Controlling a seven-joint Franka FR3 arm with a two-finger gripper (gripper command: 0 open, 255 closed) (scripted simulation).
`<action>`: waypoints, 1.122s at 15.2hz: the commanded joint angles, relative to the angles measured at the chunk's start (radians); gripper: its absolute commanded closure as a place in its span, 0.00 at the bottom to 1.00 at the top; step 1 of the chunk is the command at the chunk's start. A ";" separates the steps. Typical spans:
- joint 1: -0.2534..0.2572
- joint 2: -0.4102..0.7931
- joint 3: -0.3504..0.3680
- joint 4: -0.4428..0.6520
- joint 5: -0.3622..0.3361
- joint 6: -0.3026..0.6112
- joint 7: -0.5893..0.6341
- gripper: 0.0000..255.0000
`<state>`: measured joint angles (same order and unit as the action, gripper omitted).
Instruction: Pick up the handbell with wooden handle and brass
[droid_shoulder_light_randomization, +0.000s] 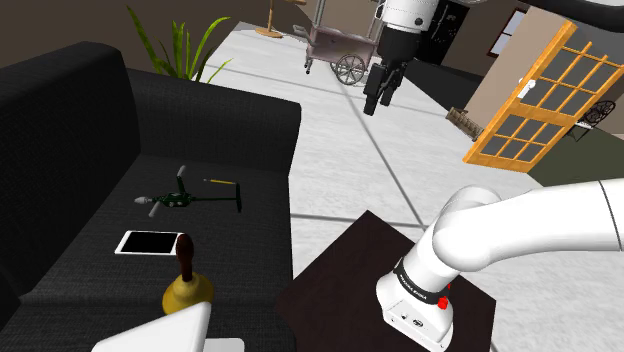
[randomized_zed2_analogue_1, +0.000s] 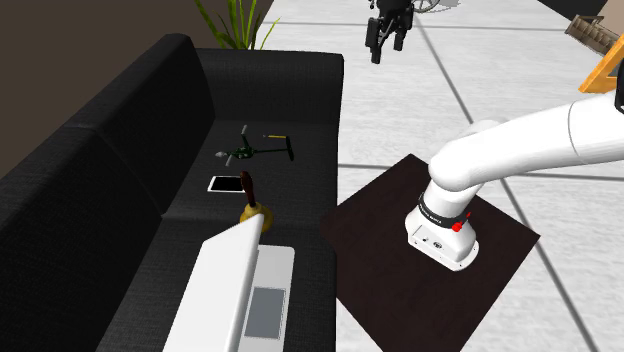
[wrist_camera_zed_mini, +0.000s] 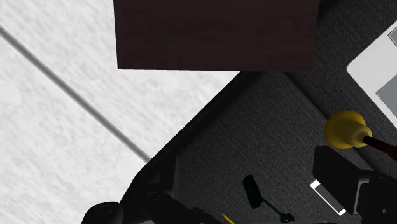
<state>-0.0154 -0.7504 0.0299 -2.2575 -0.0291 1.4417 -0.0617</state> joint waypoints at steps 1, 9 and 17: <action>0.000 0.000 0.000 0.000 0.000 0.000 0.000 0.00; 0.061 0.079 0.124 -0.095 0.095 0.191 0.108 0.00; 0.114 0.232 0.256 -0.118 0.159 0.391 0.211 0.00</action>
<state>0.0901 -0.5372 0.2673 -2.3723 0.1215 1.8068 0.1334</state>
